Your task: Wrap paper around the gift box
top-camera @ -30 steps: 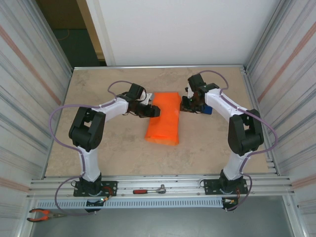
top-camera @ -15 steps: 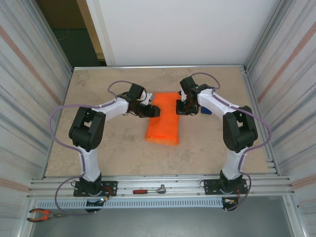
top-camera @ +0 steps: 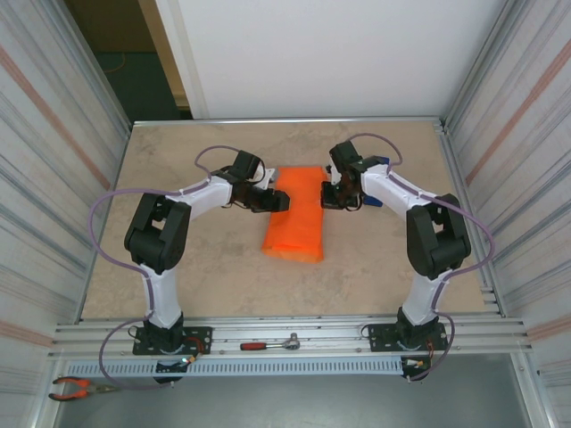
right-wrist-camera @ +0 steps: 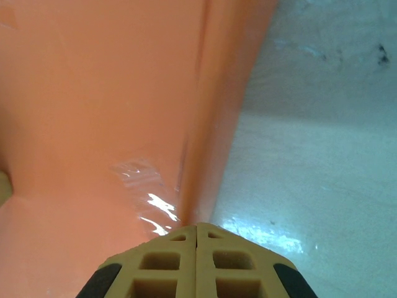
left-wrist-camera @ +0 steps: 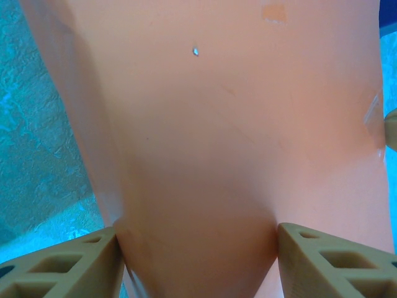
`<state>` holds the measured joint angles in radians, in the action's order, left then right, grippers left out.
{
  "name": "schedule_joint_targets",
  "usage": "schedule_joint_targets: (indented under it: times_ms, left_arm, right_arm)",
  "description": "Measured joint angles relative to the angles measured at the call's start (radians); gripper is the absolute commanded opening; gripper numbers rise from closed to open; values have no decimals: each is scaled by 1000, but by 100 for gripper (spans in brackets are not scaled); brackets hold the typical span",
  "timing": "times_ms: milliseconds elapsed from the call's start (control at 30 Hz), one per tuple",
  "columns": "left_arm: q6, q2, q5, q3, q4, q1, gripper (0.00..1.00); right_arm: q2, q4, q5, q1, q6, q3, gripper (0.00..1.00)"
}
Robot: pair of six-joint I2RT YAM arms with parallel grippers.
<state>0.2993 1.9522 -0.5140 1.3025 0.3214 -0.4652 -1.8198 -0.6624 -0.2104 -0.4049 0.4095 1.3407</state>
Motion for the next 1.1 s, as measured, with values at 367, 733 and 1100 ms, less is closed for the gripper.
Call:
schedule_joint_targets:
  times_ms: [367,733,1100]
  left_arm:
    - [0,0,0,0,0,0,62]
    - [0,0,2,0,-1,-2,62]
    - [2,-1,2,0,-1,-2,62]
  right_arm:
    - [1,65,-44,7,40,-63,0]
    - [47,249,-168,49,164,-204,0]
    - [100,580,-338,99,445,-416,4]
